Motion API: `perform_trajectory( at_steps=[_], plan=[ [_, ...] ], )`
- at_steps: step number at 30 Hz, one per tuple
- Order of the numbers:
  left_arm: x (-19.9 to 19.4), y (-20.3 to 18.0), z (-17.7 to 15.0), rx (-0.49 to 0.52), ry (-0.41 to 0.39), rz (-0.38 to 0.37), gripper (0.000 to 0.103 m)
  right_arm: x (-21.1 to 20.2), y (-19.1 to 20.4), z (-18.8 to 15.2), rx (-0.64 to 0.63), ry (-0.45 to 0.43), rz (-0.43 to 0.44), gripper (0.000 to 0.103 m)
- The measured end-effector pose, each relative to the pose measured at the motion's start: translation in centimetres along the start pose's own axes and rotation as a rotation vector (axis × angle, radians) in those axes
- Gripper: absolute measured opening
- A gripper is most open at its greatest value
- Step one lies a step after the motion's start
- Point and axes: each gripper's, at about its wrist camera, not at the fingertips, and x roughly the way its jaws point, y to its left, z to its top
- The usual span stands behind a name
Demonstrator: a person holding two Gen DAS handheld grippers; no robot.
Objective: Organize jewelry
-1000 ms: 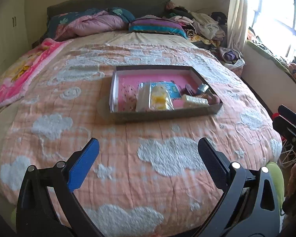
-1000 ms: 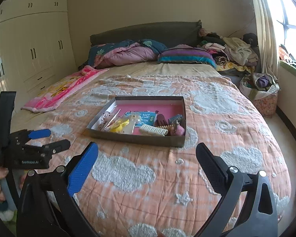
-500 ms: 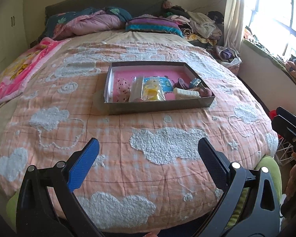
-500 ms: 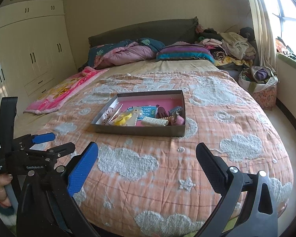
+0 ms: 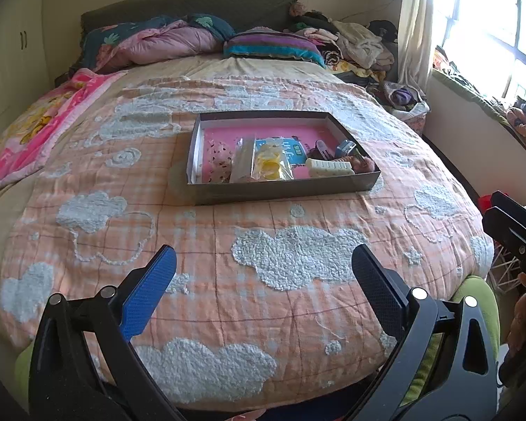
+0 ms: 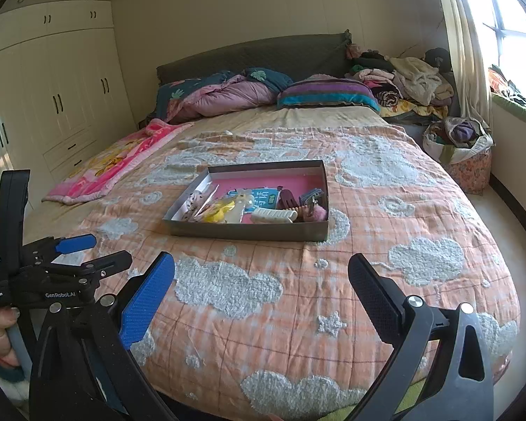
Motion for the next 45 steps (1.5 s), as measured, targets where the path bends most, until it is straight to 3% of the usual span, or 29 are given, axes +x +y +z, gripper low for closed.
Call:
perform_trajectory(
  at_steps=[45],
  plan=[
    [-0.4, -0.4, -0.1, 0.008, 0.003, 0.002, 0.094, -1.1, 0.3, -0.2, 0.003, -0.013, -0.010, 0.099]
  ],
)
